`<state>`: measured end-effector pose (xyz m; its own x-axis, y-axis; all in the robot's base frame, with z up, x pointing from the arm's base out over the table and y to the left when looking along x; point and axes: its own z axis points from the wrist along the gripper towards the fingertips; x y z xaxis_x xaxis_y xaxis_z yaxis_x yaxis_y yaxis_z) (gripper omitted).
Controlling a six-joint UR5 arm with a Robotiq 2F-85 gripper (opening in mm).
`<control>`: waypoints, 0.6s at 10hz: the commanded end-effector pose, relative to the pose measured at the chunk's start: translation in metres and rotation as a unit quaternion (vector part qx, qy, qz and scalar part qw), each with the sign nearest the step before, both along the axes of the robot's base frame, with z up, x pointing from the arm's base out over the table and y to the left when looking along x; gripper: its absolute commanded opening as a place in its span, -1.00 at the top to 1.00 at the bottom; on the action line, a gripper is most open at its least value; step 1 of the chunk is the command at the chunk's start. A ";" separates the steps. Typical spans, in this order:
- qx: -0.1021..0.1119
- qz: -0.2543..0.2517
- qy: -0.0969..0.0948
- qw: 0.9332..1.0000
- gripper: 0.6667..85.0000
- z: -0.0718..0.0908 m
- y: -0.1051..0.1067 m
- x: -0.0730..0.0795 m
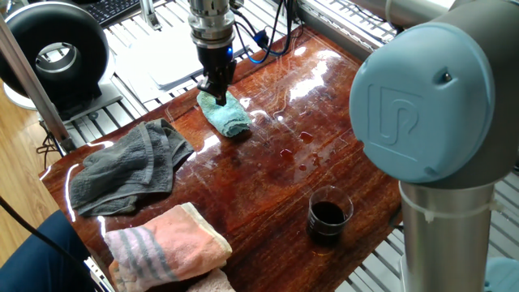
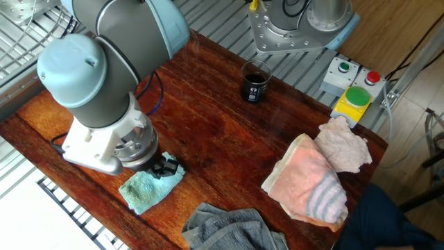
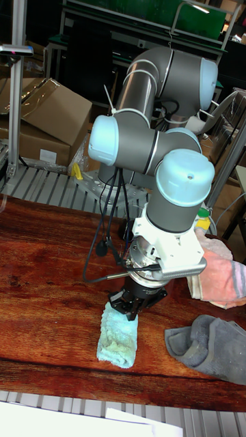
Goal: Clean the table with a cloth
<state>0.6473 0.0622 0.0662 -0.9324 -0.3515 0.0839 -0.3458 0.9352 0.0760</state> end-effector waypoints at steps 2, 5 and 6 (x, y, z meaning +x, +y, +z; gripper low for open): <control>0.005 -0.046 -0.008 0.999 0.98 0.005 0.008 0.006; -0.016 -0.048 -0.016 0.999 0.98 0.008 0.001 0.011; -0.026 -0.061 -0.012 0.998 0.98 0.012 0.003 0.011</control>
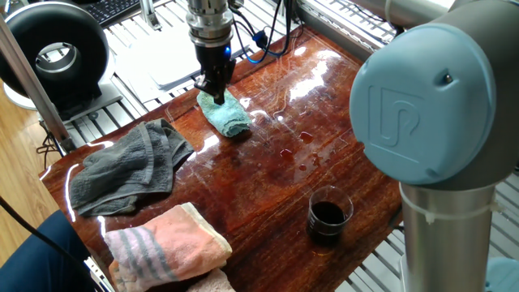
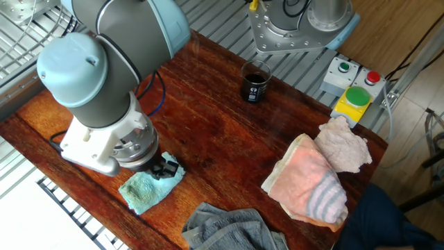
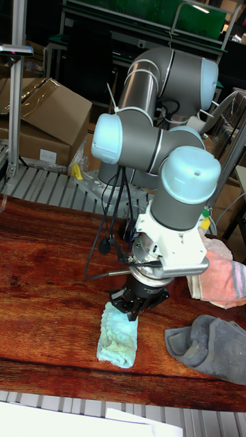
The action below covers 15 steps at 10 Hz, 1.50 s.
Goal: Clean the table with a cloth
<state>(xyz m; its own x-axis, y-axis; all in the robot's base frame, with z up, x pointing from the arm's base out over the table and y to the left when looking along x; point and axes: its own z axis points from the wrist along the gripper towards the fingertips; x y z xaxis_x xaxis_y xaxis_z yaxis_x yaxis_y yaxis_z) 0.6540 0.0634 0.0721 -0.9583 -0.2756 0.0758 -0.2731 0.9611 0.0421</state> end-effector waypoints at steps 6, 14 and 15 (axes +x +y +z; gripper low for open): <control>-0.018 0.043 0.026 0.999 0.19 0.046 -0.012 -0.026; 0.025 0.062 0.022 0.998 -0.72 0.075 -0.015 -0.064; 0.027 0.060 0.019 0.998 -0.63 0.074 -0.014 -0.063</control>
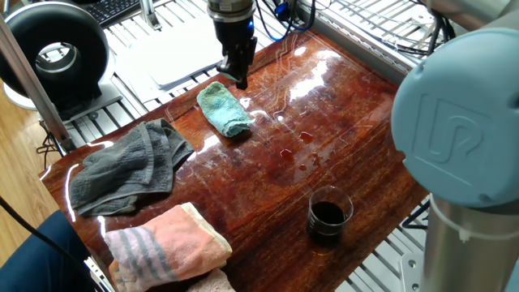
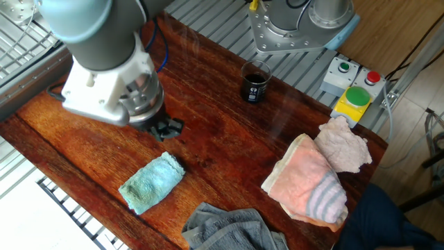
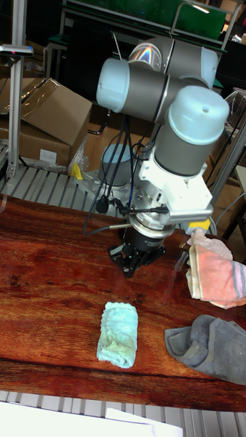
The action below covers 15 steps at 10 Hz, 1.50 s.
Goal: Clean the table with a cloth
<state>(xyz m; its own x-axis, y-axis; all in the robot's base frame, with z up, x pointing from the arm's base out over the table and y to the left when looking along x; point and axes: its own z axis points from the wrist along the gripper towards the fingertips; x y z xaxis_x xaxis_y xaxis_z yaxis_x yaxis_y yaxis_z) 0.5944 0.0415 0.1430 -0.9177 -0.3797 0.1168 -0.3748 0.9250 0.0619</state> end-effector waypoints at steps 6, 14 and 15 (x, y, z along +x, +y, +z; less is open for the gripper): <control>0.016 -0.076 -0.020 0.997 0.98 0.001 0.013 0.009; 0.012 -0.107 -0.013 0.994 0.98 0.004 0.017 0.009; 0.016 -0.112 -0.011 0.993 0.98 0.004 0.021 0.009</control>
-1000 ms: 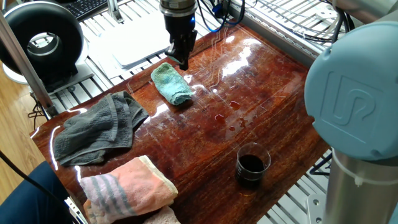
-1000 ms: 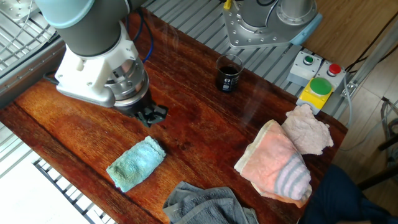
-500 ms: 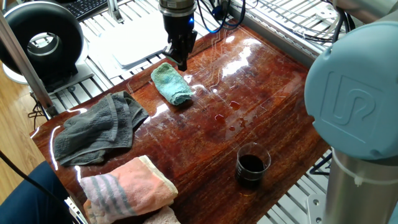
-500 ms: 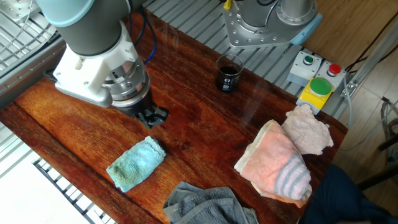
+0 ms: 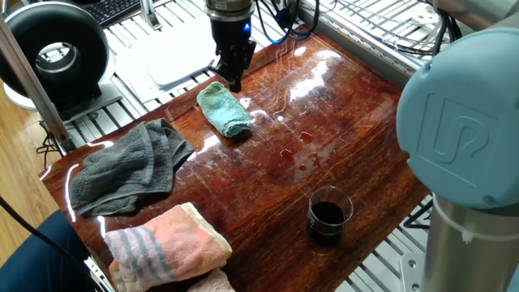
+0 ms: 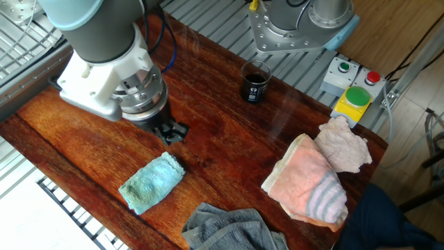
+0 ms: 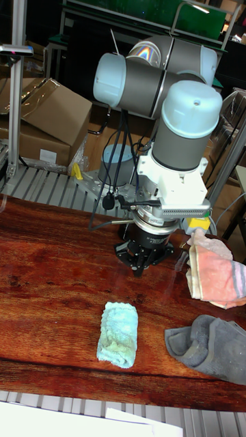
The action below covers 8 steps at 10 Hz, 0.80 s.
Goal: Clean the table with a cloth
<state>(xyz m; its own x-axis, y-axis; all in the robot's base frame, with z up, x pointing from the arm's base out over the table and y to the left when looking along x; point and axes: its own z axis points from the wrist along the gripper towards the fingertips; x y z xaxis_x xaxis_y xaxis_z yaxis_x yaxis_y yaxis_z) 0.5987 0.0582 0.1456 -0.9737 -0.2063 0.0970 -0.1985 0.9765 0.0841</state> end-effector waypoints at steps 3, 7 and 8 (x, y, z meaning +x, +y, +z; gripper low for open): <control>-0.001 -0.024 -0.004 1.000 0.98 0.002 0.003 0.005; 0.004 -0.002 0.028 1.000 -0.02 0.007 0.009 -0.010; 0.002 -0.001 0.027 1.000 -0.07 0.007 0.009 -0.010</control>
<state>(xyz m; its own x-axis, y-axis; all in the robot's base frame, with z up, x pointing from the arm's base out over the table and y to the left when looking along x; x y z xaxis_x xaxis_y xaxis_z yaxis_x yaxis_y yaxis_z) 0.5925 0.0625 0.1496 -0.9721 -0.1905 0.1365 -0.1809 0.9802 0.0800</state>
